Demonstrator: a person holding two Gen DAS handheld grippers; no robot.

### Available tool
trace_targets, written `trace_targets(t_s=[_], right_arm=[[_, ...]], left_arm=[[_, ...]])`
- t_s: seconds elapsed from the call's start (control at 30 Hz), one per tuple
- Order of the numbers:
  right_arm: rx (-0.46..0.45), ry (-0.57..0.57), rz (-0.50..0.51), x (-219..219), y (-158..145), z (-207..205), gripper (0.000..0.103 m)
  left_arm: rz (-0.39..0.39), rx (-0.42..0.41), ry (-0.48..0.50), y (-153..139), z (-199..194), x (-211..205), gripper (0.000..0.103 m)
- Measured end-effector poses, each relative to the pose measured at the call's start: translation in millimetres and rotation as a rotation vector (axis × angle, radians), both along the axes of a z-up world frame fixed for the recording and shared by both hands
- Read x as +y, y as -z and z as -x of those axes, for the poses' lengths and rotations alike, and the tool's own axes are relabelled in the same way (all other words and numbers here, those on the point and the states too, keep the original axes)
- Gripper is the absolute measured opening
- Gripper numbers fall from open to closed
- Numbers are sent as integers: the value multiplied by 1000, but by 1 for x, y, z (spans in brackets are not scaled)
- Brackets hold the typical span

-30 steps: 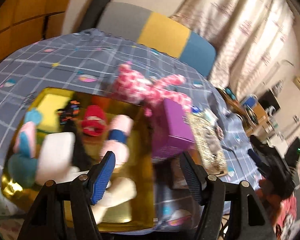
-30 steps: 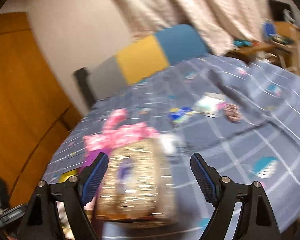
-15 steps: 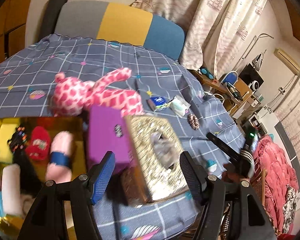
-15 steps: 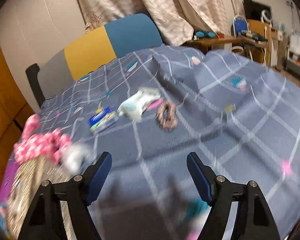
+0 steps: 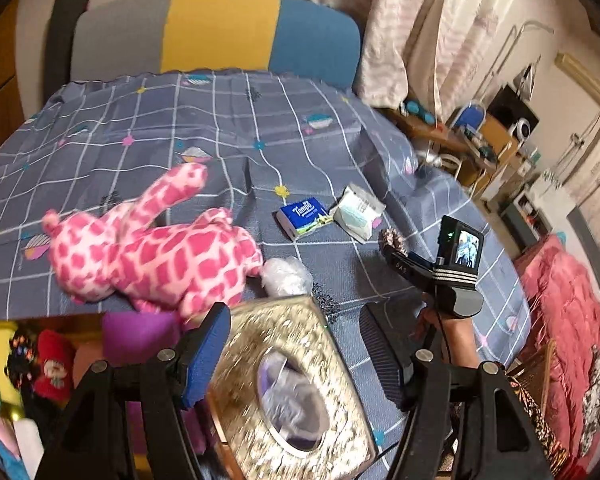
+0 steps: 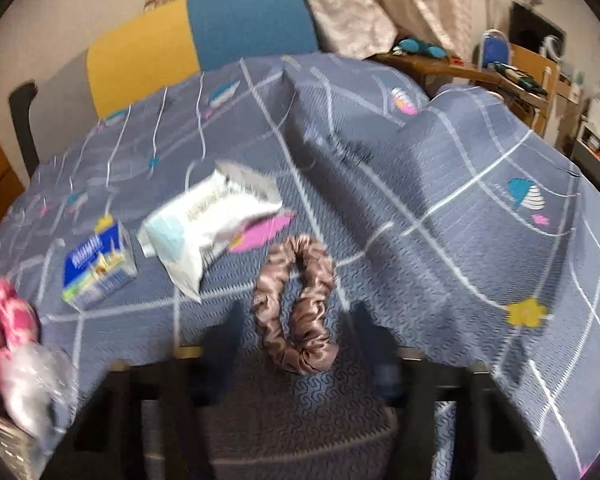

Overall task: Organize soft objects
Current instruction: 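Grasp the brown satin scrunchie with the right gripper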

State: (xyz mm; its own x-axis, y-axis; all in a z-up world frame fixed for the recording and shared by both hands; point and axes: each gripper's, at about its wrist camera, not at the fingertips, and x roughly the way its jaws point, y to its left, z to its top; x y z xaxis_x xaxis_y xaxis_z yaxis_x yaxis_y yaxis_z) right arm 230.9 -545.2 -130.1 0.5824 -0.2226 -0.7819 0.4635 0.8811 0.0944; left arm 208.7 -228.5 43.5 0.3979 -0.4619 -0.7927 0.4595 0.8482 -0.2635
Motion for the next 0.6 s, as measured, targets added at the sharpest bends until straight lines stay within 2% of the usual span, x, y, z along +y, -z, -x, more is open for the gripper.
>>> trace_targets(t_s=[0.1,0.17,0.27,0.37,0.53,0.6], right_arm=[[-34,-2,-2,-1,-2,3,26],[-53,-4,5,1,-1,7,26],[-75,-6,18,3,-1,12,22],[-77,-17,25,7,-1,12,22],[-83,-12,6,4,3,12,22],[-88,-7,1,2,3,12,22]], left_arm=[[-44,18,33,5,-17,-25,68],[-52,48,34,8,-28,-36,68],[-111,111,53,20,-48,-61,68],[-241,168,85,39,-66,-89,68],[-449,205,146,73,-82,-121,68],[-503,237,159,88,-88,-128,68]])
